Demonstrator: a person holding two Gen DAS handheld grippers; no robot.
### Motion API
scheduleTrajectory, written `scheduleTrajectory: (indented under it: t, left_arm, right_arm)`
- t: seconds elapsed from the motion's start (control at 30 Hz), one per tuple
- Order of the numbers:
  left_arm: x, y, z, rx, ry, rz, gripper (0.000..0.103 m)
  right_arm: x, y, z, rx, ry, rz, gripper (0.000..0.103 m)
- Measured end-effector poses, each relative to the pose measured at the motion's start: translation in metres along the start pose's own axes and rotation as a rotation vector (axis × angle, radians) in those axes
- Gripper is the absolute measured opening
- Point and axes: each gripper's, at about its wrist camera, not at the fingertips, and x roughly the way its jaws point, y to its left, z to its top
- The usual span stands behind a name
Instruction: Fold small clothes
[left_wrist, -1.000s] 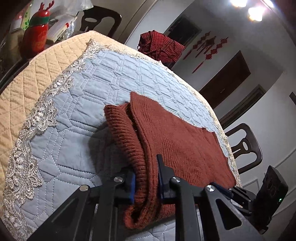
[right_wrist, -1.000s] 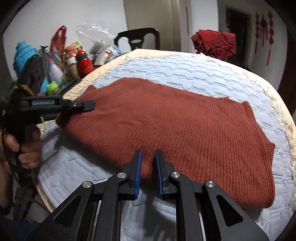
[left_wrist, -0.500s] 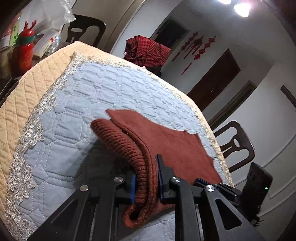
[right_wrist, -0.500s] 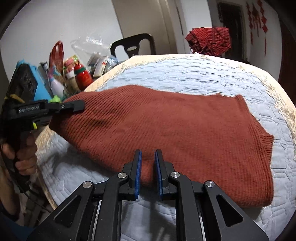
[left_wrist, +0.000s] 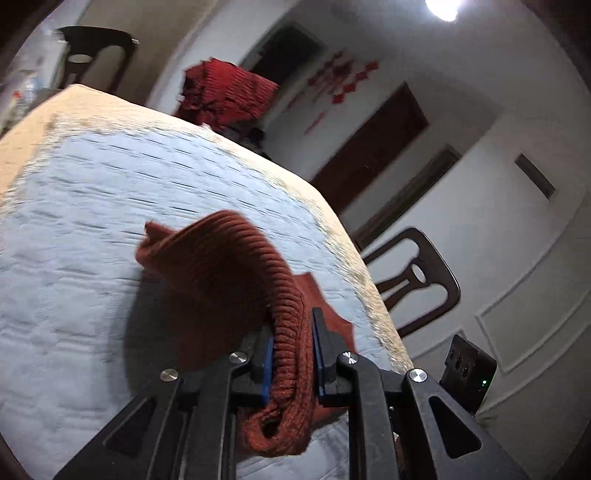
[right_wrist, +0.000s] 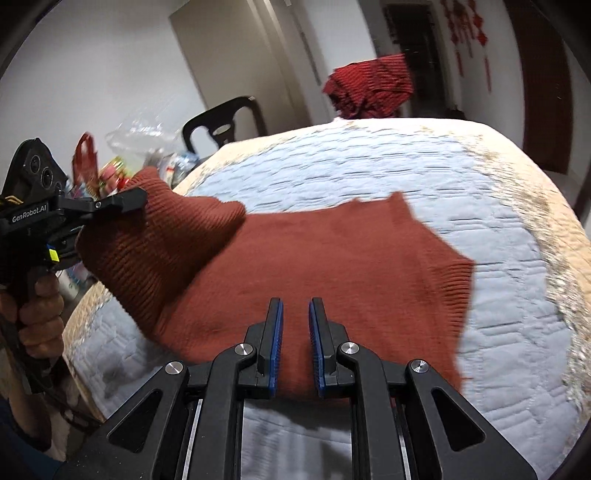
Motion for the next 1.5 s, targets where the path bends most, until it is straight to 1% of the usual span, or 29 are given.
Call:
scheduleTrajectory:
  t: [0.13,0.3,0.4,0.5,0.6,0.63,0.67,0.7,0.73,0.77,0.8,0.87,0.9,0.97,1.07,1.13,1.2,1.27,1.37,1.5]
  left_arm:
    - [0.037,-0.016,-0.002,0.027,0.072,-0.042,0.018]
    - [0.084,-0.020,-0.019,0.017,0.186,-0.045,0.017]
    - [0.098,-0.019,-0.032,0.013,0.237,-0.053,0.017]
    - [0.089,-0.022,-0.034,0.029,0.227,-0.069,0.017]
    - [0.074,-0.025,-0.034,0.040,0.219,-0.090,0.019]
    - [0.070,-0.026,-0.034,0.043,0.217,-0.102,0.019]
    - [0.063,-0.026,-0.036,0.046,0.211,-0.112,0.022]
    - [0.058,-0.027,-0.035,0.049,0.200,-0.115,0.022]
    - [0.051,-0.027,-0.035,0.053,0.186,-0.114,0.022]
    - [0.044,-0.026,-0.034,0.057,0.168,-0.107,0.022]
    - [0.035,-0.025,-0.032,0.064,0.146,-0.092,0.023]
    - [0.021,-0.021,-0.030,0.086,0.097,-0.042,0.032]
    - [0.015,-0.018,-0.029,0.097,0.074,-0.010,0.033]
    - [0.008,-0.010,-0.027,0.106,0.050,0.046,0.033]
    - [0.004,0.007,-0.029,0.097,0.040,0.123,0.033]
    - [0.006,0.016,-0.031,0.085,0.046,0.142,0.033]
    - [0.015,0.021,-0.036,0.076,0.060,0.147,0.033]
    - [0.018,0.023,-0.041,0.080,0.063,0.151,0.033]
    - [0.019,0.024,-0.043,0.087,0.056,0.147,0.033]
    - [0.021,0.024,-0.043,0.090,0.057,0.140,0.033]
  right_arm:
    - [-0.013,-0.022,-0.002,0.046,-0.018,-0.038,0.015]
    - [-0.022,-0.046,-0.006,0.111,-0.023,-0.058,0.015]
    - [-0.024,-0.055,-0.008,0.136,-0.020,-0.056,0.015]
    - [-0.026,-0.056,-0.012,0.154,-0.023,-0.025,0.015]
    - [-0.027,-0.055,-0.010,0.181,-0.042,0.041,0.017]
    - [-0.028,-0.056,-0.010,0.191,-0.050,0.063,0.021]
    - [-0.028,-0.056,-0.008,0.204,-0.060,0.090,0.027]
    - [-0.027,-0.056,-0.005,0.222,-0.069,0.125,0.031]
    - [-0.026,-0.057,-0.003,0.238,-0.074,0.152,0.040]
    - [-0.025,-0.057,-0.002,0.255,-0.078,0.178,0.045]
    - [-0.023,-0.057,0.000,0.273,-0.079,0.212,0.045]
    - [-0.017,-0.055,0.002,0.292,-0.063,0.259,0.045]
    - [-0.011,-0.053,0.003,0.300,-0.042,0.286,0.046]
    - [0.001,-0.049,0.004,0.306,-0.004,0.312,0.046]
    - [0.018,-0.043,0.006,0.300,0.049,0.317,0.046]
    - [0.026,-0.036,0.008,0.296,0.074,0.331,0.046]
    - [0.035,-0.032,0.008,0.295,0.109,0.335,0.046]
    - [0.043,-0.029,0.010,0.295,0.137,0.319,0.046]
    - [0.050,-0.029,0.014,0.306,0.155,0.310,0.046]
    - [0.060,-0.022,0.019,0.284,0.174,0.302,0.045]
